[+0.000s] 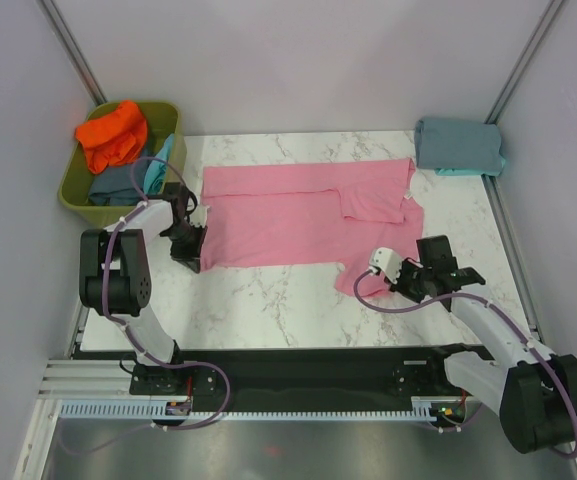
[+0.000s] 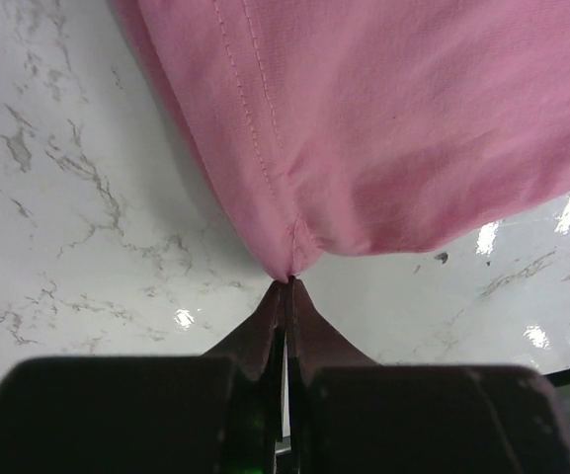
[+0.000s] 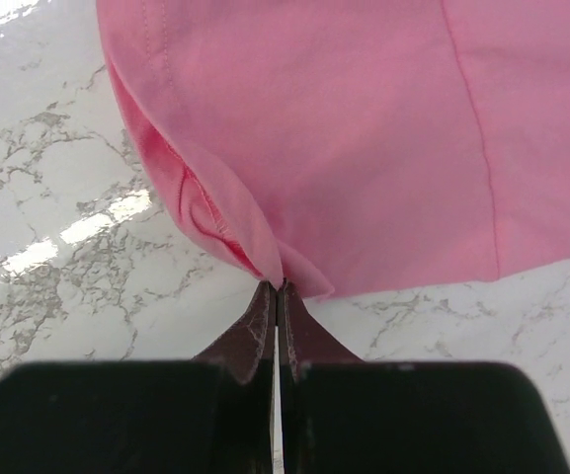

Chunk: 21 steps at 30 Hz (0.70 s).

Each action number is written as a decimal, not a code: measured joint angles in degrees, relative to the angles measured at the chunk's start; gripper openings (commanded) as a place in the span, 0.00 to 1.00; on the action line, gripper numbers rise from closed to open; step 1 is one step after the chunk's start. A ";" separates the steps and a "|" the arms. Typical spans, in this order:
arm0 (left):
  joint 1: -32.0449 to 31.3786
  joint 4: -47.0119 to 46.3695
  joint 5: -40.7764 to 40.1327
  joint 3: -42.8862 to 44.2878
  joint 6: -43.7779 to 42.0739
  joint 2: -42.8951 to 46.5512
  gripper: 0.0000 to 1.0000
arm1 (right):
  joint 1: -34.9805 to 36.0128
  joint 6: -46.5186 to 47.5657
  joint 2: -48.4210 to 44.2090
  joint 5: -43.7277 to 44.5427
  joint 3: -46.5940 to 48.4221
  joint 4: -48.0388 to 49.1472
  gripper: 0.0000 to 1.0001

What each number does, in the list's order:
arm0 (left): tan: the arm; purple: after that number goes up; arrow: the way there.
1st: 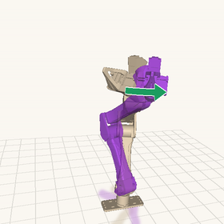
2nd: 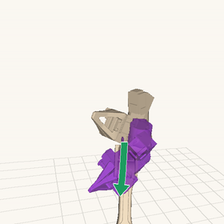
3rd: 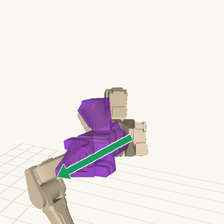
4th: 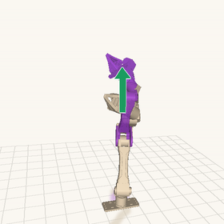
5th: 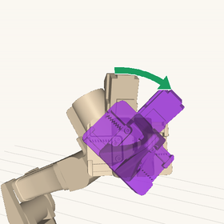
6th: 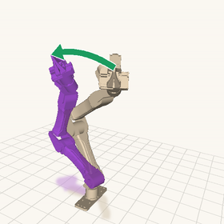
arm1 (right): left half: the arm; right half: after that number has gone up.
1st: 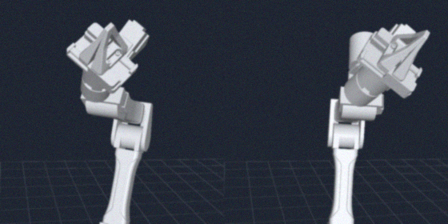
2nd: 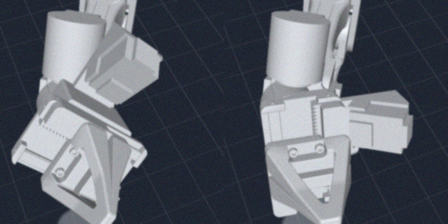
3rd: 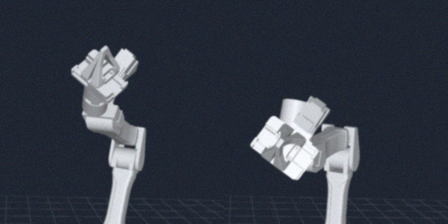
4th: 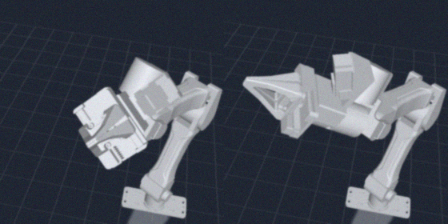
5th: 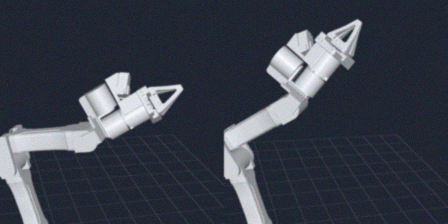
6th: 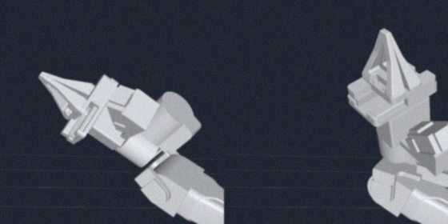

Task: Fold and stack the t-shirts
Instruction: Fold the tshirt

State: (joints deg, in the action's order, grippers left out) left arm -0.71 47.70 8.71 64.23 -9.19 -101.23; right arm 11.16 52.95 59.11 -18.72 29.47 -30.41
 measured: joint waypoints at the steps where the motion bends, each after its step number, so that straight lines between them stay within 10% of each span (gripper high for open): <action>1: 0.00 0.26 0.04 0.17 -0.09 0.00 0.02 | -0.02 -0.44 -0.74 0.37 0.04 -0.02 0.00; 21: 0.00 7.08 0.11 17.57 -6.27 1.49 0.02 | -1.07 -11.06 -2.73 5.60 15.28 1.38 0.00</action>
State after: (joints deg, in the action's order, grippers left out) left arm -0.71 54.78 8.82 81.80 -15.46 -99.74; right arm 10.09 41.89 56.38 -13.13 44.75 -29.04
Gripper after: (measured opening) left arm 0.025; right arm 0.010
